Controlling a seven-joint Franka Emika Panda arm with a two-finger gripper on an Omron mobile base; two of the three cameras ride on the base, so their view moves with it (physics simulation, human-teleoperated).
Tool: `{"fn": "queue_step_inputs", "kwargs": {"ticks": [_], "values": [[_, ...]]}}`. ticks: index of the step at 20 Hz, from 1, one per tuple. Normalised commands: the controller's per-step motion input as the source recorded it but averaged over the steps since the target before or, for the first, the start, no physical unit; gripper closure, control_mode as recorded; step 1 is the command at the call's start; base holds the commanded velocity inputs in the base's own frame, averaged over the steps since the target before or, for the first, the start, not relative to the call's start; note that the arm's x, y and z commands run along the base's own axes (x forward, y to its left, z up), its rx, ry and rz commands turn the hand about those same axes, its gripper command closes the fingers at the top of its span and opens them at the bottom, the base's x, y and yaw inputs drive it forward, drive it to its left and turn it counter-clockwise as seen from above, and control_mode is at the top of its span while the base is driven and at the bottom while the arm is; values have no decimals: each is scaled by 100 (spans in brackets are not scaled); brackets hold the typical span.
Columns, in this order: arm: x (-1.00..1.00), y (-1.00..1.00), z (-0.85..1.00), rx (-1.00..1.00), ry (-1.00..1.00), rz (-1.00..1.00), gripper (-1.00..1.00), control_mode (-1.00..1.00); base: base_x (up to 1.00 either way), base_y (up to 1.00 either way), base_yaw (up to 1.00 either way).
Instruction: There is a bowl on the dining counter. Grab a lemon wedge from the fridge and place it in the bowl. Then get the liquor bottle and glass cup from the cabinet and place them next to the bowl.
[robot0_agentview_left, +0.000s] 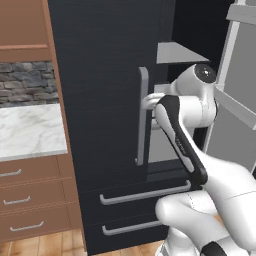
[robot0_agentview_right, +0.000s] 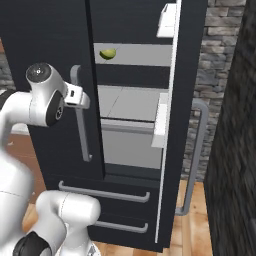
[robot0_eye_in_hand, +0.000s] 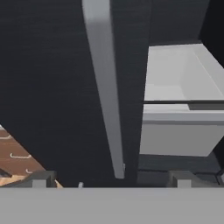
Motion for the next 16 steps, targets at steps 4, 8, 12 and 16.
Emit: {"fn": "queue_step_inputs", "kwargs": {"ticks": [4, 8, 12, 16], "values": [[40, 1, -16, 0, -1, 0, -100, -100, 0, 0, 0], [42, 8, -15, -3, 0, 0, -100, -100, 0, 0, 0], [37, 12, -18, -6, 0, 0, -100, -100, 0, 0, 0], [40, 18, -18, -8, 0, 0, -100, -100, 0, 0, 0]]}}
